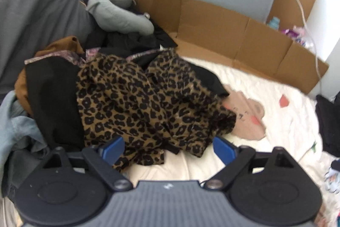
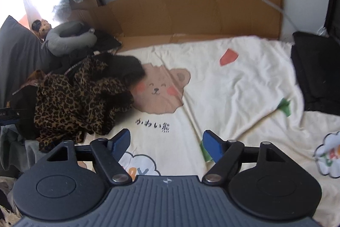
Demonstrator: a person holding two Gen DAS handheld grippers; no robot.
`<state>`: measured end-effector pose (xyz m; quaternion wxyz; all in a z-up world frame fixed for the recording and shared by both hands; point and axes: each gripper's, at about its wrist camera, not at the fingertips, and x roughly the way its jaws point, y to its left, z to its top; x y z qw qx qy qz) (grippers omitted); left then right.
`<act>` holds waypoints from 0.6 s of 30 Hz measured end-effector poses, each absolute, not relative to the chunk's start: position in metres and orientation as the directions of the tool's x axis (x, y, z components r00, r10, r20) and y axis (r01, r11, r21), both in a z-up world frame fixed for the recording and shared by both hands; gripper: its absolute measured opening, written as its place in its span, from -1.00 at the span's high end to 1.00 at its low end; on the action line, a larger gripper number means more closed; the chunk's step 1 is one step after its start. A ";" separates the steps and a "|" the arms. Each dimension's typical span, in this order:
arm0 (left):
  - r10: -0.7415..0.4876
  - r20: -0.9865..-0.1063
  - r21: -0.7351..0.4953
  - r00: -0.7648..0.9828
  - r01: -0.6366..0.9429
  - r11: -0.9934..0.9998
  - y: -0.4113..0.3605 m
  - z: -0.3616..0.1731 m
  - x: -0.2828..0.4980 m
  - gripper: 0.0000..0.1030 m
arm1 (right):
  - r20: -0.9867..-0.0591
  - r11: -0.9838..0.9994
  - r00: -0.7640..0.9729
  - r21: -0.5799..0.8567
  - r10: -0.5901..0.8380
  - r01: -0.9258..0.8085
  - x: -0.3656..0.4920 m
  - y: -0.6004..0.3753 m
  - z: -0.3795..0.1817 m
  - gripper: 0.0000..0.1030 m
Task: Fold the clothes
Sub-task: 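Move the left gripper toward the leopard-print trousers on the clothes pile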
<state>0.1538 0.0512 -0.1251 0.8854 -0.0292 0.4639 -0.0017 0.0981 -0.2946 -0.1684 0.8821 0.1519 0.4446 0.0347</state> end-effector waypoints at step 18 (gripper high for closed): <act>-0.102 -0.806 -0.179 0.583 -0.076 0.981 0.052 -0.249 0.191 -0.36 | -0.792 0.944 0.541 0.329 0.283 -0.012 0.111 -0.235 -0.249 -0.48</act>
